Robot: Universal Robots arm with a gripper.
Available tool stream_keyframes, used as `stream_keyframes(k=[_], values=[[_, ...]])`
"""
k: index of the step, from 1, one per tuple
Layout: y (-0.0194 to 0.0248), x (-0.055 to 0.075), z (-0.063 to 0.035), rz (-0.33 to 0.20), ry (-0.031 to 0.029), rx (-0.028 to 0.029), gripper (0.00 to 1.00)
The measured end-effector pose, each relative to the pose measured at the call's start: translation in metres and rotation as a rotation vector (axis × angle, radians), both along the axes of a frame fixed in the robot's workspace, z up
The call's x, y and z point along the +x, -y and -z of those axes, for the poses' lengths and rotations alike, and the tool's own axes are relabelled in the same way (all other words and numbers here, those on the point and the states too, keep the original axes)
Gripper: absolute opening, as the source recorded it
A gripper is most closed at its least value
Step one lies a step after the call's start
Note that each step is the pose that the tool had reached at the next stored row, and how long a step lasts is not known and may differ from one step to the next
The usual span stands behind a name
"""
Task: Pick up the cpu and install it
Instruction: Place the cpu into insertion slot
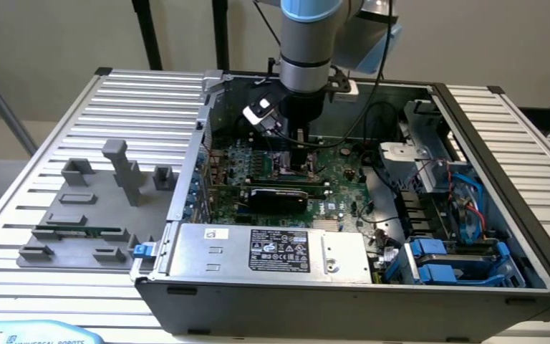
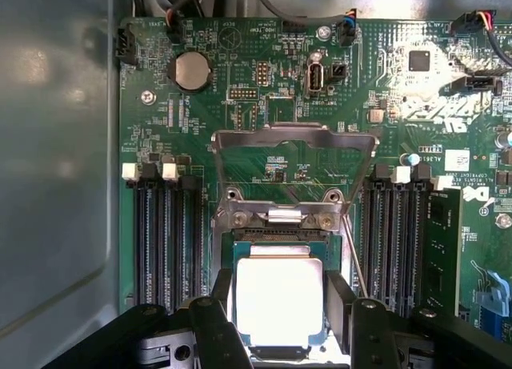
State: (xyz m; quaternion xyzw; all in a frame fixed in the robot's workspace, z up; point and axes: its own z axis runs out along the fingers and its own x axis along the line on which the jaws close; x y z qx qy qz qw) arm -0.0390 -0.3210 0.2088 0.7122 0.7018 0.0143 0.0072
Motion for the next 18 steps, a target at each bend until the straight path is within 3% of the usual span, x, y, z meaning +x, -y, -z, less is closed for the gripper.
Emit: stream_keyframes(k=[18], values=[[0.0008,0.0,0.0055,0.006,0.0001,-0.0022,0.55]])
